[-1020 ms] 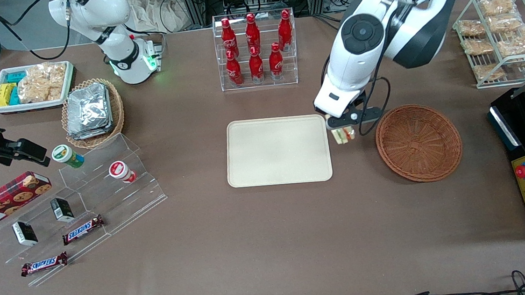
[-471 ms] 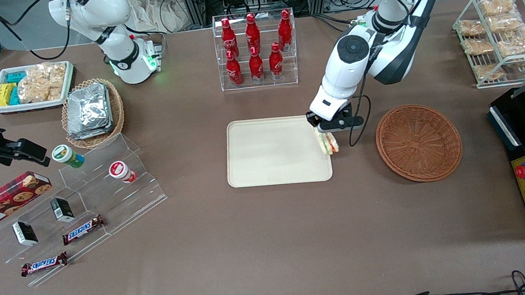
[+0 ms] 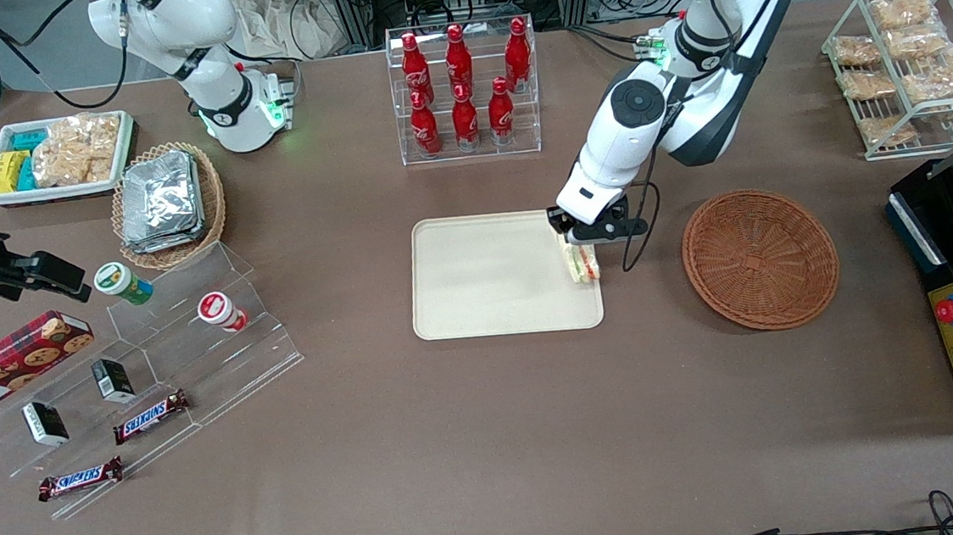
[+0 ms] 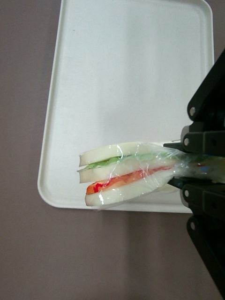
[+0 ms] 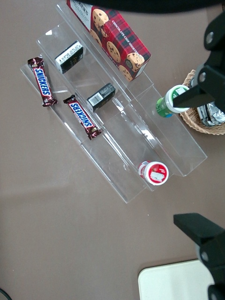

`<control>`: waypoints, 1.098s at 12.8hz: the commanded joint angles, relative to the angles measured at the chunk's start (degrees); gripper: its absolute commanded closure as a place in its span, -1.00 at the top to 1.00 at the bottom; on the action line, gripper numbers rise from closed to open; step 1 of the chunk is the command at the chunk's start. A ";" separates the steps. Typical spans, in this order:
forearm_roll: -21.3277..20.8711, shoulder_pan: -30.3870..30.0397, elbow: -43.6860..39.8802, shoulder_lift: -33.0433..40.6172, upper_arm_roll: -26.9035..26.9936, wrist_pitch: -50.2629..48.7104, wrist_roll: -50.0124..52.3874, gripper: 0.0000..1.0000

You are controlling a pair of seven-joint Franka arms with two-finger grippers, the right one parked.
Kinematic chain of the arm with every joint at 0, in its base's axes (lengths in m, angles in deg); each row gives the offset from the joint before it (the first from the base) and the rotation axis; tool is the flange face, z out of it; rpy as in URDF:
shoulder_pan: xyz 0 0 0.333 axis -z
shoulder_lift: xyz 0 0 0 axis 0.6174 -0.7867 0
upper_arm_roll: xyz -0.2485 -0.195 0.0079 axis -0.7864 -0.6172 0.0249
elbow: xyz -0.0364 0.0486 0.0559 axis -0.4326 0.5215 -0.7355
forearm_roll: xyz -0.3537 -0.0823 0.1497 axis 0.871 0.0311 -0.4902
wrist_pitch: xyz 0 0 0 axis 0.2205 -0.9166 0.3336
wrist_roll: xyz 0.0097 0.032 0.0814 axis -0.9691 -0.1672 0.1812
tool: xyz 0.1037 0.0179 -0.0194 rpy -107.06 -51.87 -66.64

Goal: Place sandwich from basket to tray
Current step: 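Lower the sandwich onto the tray and open the left gripper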

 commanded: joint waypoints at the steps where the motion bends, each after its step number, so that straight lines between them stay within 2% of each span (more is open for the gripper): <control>1: -1.26 0.65 0.26 -2.73 0.08 3.29 0.08 -0.46; 3: -2.75 0.65 1.40 -3.18 0.34 5.14 0.08 -0.33; 5: -3.11 0.65 1.32 -3.79 0.43 5.24 -0.01 0.18; 6: -4.24 0.48 1.32 -4.14 0.52 5.24 -0.01 0.53; 8: -4.51 0.30 1.40 -4.06 0.52 5.24 0.25 1.00; 14: -4.51 0.04 0.62 -0.47 0.52 1.13 3.95 1.00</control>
